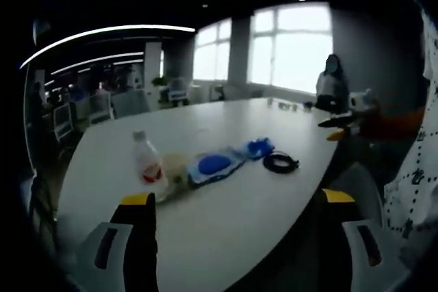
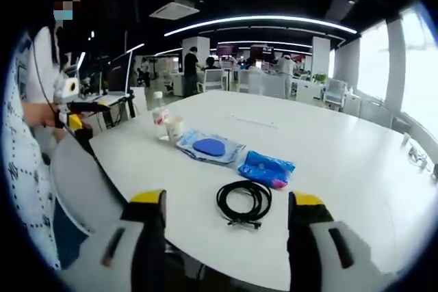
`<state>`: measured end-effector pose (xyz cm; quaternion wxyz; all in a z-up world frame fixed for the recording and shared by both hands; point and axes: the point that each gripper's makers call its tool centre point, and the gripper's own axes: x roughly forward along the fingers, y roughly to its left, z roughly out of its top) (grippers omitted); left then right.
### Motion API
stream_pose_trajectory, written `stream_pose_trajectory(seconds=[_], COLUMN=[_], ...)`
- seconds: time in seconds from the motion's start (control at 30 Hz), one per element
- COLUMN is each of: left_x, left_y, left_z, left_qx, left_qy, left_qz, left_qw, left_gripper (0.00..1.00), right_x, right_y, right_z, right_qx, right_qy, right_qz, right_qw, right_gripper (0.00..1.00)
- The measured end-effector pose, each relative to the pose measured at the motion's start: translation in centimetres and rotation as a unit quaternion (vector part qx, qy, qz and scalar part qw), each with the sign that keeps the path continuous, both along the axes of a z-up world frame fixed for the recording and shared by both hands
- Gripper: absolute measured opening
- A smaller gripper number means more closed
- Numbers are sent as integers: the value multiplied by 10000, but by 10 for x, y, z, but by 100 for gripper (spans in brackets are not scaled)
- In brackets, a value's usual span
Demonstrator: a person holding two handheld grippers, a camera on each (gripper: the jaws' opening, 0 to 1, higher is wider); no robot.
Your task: Arrange the tabletop items into an orderly group along one side of the table until the central work area is clear of visible clutter.
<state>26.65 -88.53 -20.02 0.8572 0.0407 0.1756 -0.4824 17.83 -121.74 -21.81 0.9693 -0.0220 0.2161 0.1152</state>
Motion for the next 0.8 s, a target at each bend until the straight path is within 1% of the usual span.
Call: stream_pose_trajectory(seconds=[0.2, 0.23, 0.3, 0.37, 0.57, 0.73, 0.8], left_x=[-4, -4, -5, -6, -8, -8, -8], left_y=[-4, -5, -8, -10, -11, -13, -13], left_z=[-7, -8, -9, -12, -15, -12, -12], left_qx=[99, 98, 105, 157, 160, 142, 134], left_qy=[70, 87, 91, 114, 182, 166, 186], left_qz=[-33, -37, -59, -71, -66, -44, -32], left_qw=[9999, 9999, 9999, 9998, 9997, 9998, 9997], left_gripper=[96, 96, 96, 96, 95, 95, 95], right_x=[-6, -6, -7, -8, -10, -11, -10], right_y=[-2, -1, -1, 0, 5, 10, 11], right_z=[-4, -4, -3, -4, -9, -13, -14], right_qx=[-67, -46, -29, -18, 18, 97, 159], right_qy=[63, 80, 38, 70, 140, 207, 191], right_qz=[-20, -8, -45, -21, 22, 101, 86], right_qw=[10000, 10000, 10000, 10000, 9999, 9997, 9997], right_gripper=[71, 70, 71, 69, 70, 73, 76])
